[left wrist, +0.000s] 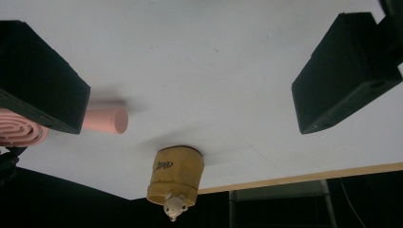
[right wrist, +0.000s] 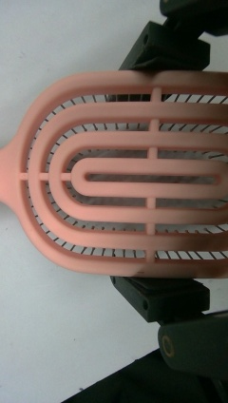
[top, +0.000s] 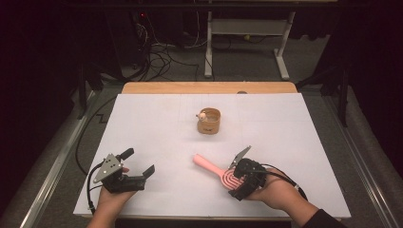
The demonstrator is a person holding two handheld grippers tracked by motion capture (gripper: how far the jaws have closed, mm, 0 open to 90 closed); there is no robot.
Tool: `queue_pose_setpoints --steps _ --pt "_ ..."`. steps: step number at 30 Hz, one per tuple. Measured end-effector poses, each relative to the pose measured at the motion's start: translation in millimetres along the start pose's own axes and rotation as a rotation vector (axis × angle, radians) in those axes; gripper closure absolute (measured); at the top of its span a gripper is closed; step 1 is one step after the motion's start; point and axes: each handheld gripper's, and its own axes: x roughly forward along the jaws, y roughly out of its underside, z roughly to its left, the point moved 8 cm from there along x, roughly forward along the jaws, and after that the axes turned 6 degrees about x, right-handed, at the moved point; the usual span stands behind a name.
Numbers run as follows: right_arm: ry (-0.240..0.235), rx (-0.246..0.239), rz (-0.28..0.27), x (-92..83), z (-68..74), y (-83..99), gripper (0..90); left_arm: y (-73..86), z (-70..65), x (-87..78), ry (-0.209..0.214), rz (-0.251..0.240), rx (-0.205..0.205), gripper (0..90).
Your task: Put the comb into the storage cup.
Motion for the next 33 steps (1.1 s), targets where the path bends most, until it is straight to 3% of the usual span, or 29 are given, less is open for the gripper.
queue_pose_setpoints --steps 8,15,21,24,33 --pt "-0.008 -0.011 -0.018 -12.5 -0.3 -3.8 20.7 -15.3 -2.3 -0.4 -0.058 -0.002 0.066 0.0" --pt "0.001 -0.026 -0.032 -26.3 -1.8 -10.6 20.7 -52.8 0.4 -2.9 -0.098 -0.04 0.114 0.0" --pt "0.001 -0.04 -0.038 -33.3 -0.9 -16.5 20.7 -85.4 -3.3 5.8 -0.108 -0.09 0.148 0.0" --pt "-0.002 -0.044 -0.044 -35.8 1.2 -19.9 20.7 -79.3 -6.6 16.0 -0.128 -0.064 0.177 0.0" --pt "0.004 -0.059 -0.049 -38.6 -0.7 -25.0 20.6 -32.4 -26.5 38.3 -0.124 0.041 0.219 0.0"
